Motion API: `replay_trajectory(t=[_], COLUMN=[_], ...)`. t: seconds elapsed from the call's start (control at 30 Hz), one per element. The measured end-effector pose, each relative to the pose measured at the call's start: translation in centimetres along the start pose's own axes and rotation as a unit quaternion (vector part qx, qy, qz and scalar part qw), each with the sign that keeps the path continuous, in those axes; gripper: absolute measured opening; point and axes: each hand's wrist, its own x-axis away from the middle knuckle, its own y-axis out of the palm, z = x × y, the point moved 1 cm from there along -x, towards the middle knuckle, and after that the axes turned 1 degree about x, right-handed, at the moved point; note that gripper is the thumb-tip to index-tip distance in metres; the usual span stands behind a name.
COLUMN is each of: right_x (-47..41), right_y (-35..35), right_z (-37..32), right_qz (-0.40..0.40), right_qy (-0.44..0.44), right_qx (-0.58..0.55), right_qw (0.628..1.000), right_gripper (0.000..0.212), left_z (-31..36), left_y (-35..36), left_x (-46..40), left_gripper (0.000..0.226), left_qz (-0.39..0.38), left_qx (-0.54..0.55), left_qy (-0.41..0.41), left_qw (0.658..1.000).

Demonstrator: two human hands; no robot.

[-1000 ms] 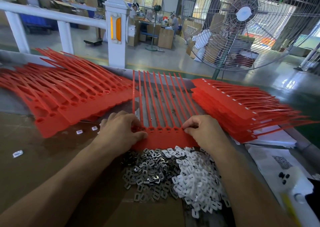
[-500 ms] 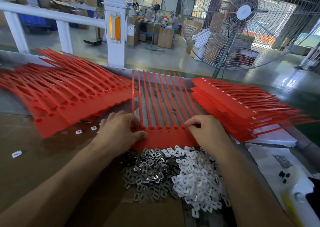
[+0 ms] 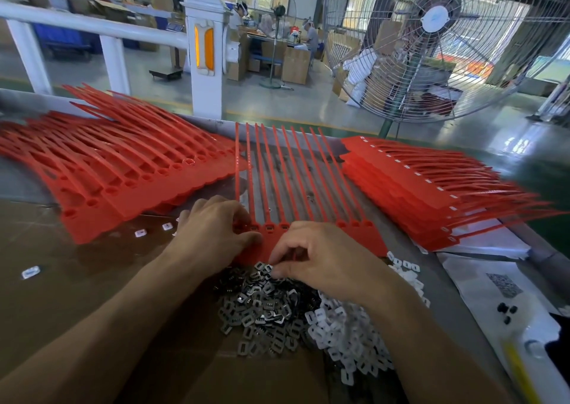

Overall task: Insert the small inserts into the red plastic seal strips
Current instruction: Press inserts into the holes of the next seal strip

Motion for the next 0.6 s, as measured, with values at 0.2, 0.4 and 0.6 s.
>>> replay_trajectory(t=[0.2,0.4,0.6], right_x=[0.0,0.1,0.4], right_y=[0.3,0.5,-0.1], right_z=[-0.6,-0.3,1.1], right_qz=[-0.010,0.017,0.071], right_qy=[0.001,0.005,0.079], right_qx=[0.041,0.034,-0.108], right_qw=[0.999,0.999,0.988], right_gripper=[0.007,0.004,0.009], left_z=[0.0,0.0,0.0], left_y=[0.0,0.1,0.1], left_x=[0.0,0.1,0.1], left_gripper=[0.031,0.029,0.029], left_qz=[-0.002,0.004,0.003], left_qx=[-0.004,0.002,0.005], left_qy=[-0.001,-0.001,-0.005], left_qw=[1.000,1.000,1.000])
